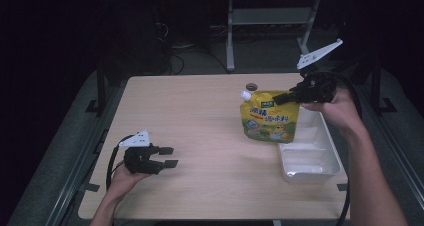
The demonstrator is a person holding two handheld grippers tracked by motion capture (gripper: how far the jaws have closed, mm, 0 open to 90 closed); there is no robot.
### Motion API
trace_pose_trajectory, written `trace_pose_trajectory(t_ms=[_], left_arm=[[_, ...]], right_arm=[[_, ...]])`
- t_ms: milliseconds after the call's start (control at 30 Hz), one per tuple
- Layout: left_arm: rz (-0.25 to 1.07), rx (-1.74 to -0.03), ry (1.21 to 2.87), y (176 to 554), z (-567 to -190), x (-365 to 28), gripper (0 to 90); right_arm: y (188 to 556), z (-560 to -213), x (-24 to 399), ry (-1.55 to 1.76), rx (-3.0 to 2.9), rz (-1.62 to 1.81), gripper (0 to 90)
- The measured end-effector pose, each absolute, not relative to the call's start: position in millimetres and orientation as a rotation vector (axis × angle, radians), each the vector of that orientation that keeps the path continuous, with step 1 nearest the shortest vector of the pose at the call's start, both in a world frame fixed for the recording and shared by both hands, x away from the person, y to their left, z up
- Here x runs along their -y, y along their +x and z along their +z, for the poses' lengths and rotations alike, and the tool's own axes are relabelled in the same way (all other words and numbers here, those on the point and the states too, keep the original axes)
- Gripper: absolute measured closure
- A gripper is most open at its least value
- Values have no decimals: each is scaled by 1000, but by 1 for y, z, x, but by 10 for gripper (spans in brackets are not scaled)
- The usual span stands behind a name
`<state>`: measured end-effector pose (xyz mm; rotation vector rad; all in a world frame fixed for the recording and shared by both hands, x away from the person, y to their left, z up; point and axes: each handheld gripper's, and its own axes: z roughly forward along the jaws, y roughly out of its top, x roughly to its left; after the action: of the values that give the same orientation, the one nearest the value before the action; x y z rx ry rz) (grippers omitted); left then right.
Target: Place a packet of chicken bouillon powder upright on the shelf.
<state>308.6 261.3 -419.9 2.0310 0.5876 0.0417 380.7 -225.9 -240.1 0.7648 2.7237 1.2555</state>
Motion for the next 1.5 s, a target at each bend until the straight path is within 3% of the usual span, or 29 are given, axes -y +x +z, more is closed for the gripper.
trace_pose_trajectory(t_ms=[533,1500], left_arm=[[45,-606,2035,310,-424,-263,440],[26,-619,2035,312,-426,-263,412]], right_arm=[[384,-241,283,923,-2630,1134,894],[372,-266,325,1017,-2533,1216,891]])
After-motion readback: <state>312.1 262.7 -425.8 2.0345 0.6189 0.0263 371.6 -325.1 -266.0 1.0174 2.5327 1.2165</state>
